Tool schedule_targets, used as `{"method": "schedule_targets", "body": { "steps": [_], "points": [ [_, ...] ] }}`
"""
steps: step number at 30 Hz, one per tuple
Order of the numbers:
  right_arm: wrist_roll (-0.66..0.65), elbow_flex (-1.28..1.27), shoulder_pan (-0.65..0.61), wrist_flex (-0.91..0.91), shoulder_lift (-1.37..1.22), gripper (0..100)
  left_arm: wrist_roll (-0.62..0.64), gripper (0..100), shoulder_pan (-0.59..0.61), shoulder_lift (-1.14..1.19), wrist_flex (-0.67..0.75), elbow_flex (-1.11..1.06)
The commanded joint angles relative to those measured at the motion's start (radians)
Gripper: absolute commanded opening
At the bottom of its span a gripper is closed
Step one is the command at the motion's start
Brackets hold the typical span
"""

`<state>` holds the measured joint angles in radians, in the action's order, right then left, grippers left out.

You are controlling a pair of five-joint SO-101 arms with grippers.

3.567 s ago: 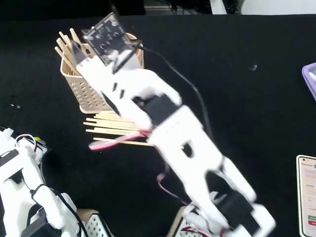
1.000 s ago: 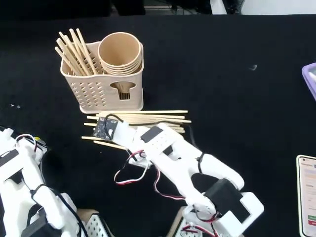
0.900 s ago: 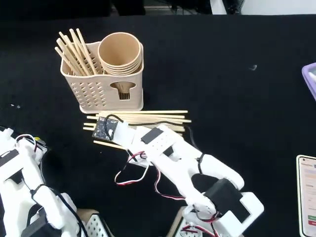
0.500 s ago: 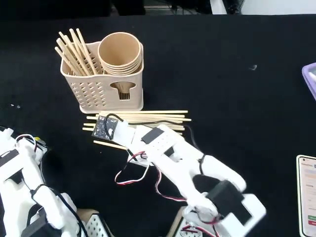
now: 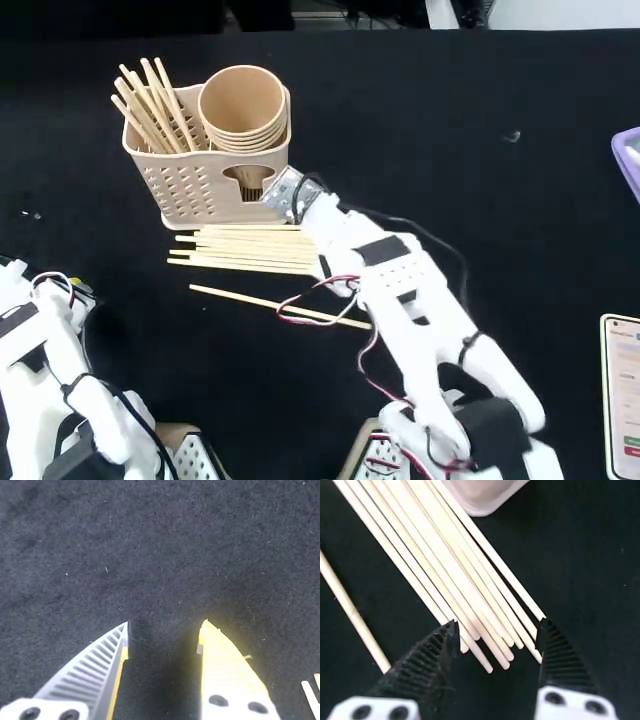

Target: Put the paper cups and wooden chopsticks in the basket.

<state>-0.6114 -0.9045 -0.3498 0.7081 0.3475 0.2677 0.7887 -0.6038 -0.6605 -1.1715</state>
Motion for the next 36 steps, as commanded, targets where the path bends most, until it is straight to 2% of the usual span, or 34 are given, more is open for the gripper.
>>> {"method": "schedule_targets", "body": {
  "steps": [1,10,12,17,20,24,29,36],
  "points": [
    [-0.091,0.012,0.012,-0.061,-0.084,25.4,0.0,22,-0.005,-0.021,0.011,0.045],
    [-0.118,0.048,0.071,-0.055,-0.183,25.4,0.0,22,-0.01,-0.025,0.011,0.045],
    [-0.127,0.033,0.049,-0.057,-0.183,25.4,0.0,22,-0.01,-0.025,0.011,0.045],
    [-0.287,-0.041,-0.063,-0.011,-0.177,25.0,0.0,22,-0.007,-0.025,0.011,0.045],
    [-0.319,-0.045,-0.097,0.034,-0.174,17.8,0.0,22,-0.007,-0.025,0.011,0.045],
    [-0.313,-0.045,-0.118,0.068,-0.173,1.2,0.0,22,-0.007,-0.025,0.011,0.045],
    [-0.313,-0.054,-0.118,0.157,-0.12,1.0,0.0,22,-0.01,-0.025,0.011,0.047],
    [-0.15,-0.096,-0.16,0.287,0.111,1.1,0.0,22,-0.01,-0.025,0.011,0.048]
  ]
}}
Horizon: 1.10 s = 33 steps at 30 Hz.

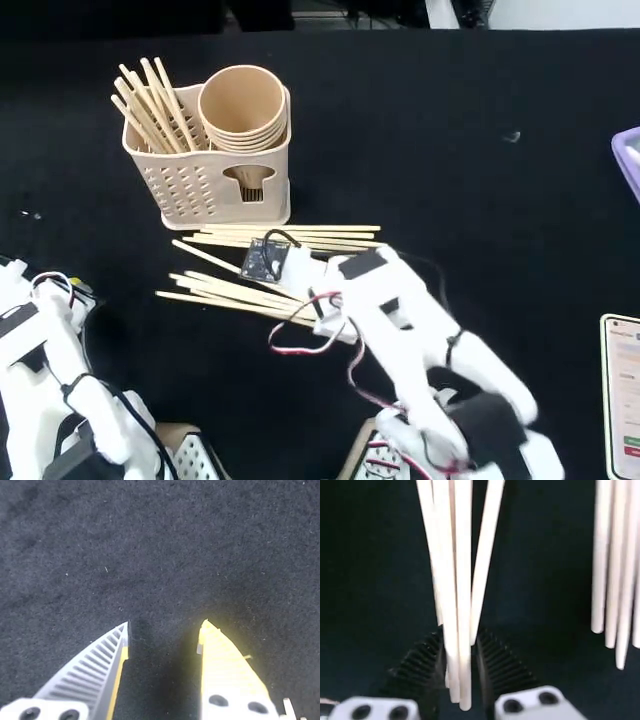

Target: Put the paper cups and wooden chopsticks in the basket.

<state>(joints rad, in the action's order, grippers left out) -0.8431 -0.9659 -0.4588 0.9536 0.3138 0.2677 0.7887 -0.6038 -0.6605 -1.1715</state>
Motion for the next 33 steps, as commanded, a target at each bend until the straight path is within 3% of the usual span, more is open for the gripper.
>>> {"method": "schedule_targets", "body": {
  "steps": [1,8,15,21,26,33],
  "points": [
    [0.097,-0.059,-0.071,0.041,0.173,1.1,0.0,22,-0.01,-0.025,0.011,0.048],
    [0.123,-0.194,-0.14,0.057,0.291,3.2,0.0,22,-0.008,-0.025,0.011,0.047],
    [0.201,-0.094,-0.204,0.15,0.343,28.3,0.0,22,-0.008,-0.025,0.011,0.047],
    [0.388,-0.05,-0.362,-0.037,0.308,23.2,0.0,22,-0.007,-0.025,0.011,0.047],
    [0.408,0.007,-0.364,-0.199,0.11,21.2,0.0,22,-0.005,-0.025,0.011,0.047],
    [0.408,0.173,-0.368,-0.215,-0.154,21.2,0.0,22,-0.005,-0.025,0.011,0.047]
  ]
}}
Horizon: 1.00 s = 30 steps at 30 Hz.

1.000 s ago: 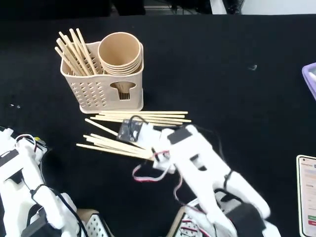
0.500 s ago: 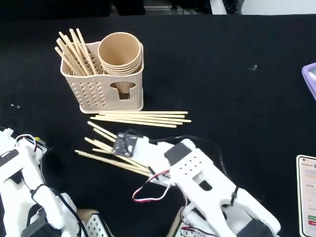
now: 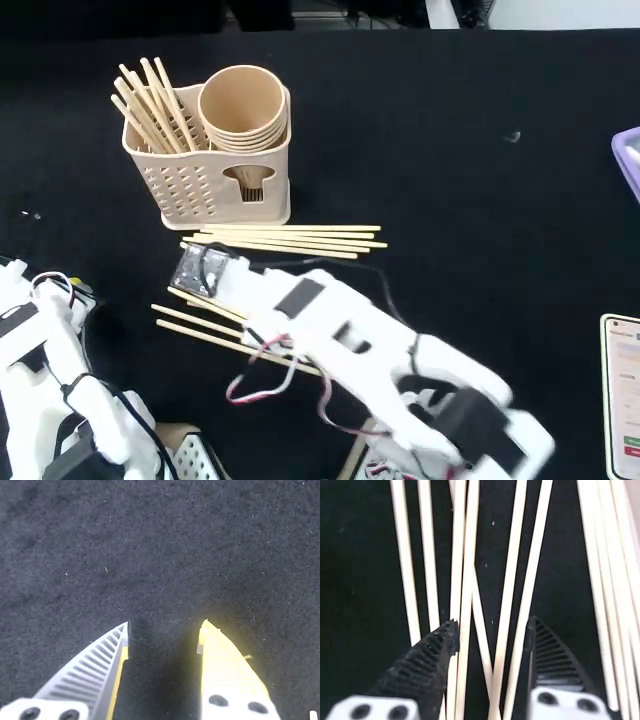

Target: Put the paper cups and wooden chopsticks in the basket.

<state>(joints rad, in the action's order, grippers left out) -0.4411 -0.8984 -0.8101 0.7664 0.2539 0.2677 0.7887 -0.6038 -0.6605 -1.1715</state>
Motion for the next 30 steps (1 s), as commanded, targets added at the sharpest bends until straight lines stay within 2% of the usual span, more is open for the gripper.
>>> {"method": "schedule_targets", "body": {
  "steps": [1,14,19,25,28,30],
  "points": [
    [0.006,0.114,-0.017,-0.029,-0.116,21.2,0.0,22,-0.005,-0.025,0.011,0.047],
    [0.008,0.125,-0.017,-0.064,-0.157,20.7,0.0,22,-0.007,-0.025,0.011,0.047],
    [-0.002,0.102,-0.014,-0.072,-0.159,11.7,0.0,22,-0.005,-0.025,0.011,0.047],
    [-0.002,0.085,-0.012,-0.071,-0.15,10.3,0.0,22,-0.005,-0.025,0.011,0.047],
    [-0.002,0.088,-0.011,-0.071,-0.148,2.1,0.0,22,-0.004,-0.025,0.011,0.047],
    [0.002,0.088,-0.011,-0.072,-0.148,1.8,0.0,22,-0.004,-0.025,0.011,0.047]
  ]
}}
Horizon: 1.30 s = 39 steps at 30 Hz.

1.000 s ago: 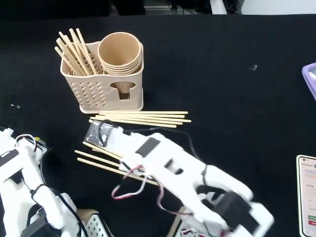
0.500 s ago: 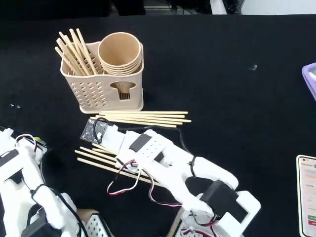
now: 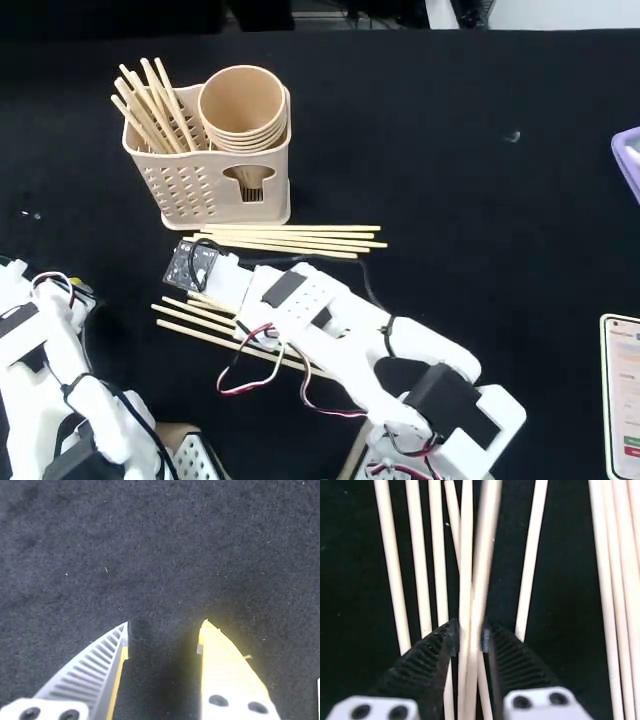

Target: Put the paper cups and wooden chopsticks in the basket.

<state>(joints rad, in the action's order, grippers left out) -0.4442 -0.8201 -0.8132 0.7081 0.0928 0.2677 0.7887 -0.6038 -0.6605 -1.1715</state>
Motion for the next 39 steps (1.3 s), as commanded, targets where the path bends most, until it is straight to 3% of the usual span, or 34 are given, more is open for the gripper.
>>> {"method": "schedule_targets", "body": {
  "steps": [1,6,17,24,32,39],
  "points": [
    [0.005,0.01,-0.008,-0.012,0.013,1.1,0.0,22,-0.004,-0.025,0.011,0.047],
    [0.009,0.001,-0.008,-0.003,0.076,1.1,0.0,22,-0.004,-0.025,0.011,0.047],
    [0.011,-0.128,-0.006,0.044,0.496,1.1,0.0,22,-0.007,-0.025,0.011,0.047],
    [0.072,0.048,0.009,0.084,0.806,1.1,0.0,22,-0.005,-0.025,0.011,0.047],
    [0.387,0.225,0.101,-0.295,0.783,1.1,0.0,22,-0.004,-0.025,0.011,0.047],
    [0.433,0.377,0.106,-0.707,0.473,1.1,0.0,22,-0.004,-0.025,0.009,0.045]
  ]
}}
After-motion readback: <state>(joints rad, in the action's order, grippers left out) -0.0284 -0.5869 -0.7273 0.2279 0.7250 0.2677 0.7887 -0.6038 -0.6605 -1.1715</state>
